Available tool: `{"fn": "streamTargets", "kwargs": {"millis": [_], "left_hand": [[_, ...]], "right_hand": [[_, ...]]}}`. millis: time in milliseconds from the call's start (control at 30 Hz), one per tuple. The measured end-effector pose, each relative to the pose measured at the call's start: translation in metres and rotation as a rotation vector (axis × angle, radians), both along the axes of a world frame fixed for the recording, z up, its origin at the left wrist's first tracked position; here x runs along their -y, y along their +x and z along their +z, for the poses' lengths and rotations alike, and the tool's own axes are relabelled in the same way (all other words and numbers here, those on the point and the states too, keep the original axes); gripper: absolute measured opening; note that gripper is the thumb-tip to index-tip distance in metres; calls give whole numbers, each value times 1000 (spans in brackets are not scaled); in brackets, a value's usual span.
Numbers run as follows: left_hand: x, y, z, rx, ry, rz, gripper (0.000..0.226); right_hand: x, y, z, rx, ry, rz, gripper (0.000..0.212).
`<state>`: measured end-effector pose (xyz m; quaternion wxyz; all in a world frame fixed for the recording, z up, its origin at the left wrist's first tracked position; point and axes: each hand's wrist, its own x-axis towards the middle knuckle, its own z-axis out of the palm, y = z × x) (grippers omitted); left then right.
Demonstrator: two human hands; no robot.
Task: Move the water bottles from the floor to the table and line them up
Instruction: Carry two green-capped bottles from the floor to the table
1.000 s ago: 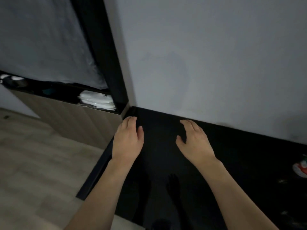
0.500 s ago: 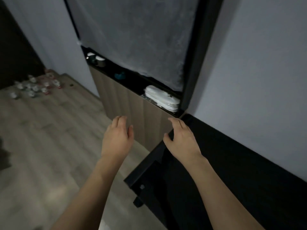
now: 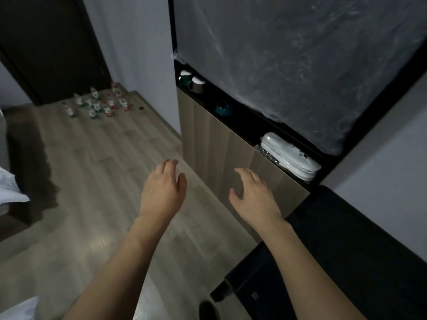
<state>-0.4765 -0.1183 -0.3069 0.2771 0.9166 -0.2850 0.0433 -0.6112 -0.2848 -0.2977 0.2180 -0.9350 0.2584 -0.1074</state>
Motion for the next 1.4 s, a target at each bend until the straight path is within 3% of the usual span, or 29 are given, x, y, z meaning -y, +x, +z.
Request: {"fn": "streamTargets", "kwargs": {"millis": [567,1067,1400], "left_hand": [[56,225,0,17,104,39,41],[3,485,-10,-44,-12,89,41],[-32,641,-9,-42,23,107,41]], "right_hand": [[55,232,-8,40,80,31,56],[9,489,6,10,27,15,54],[-27,641,7,0,42,14,52]]}}
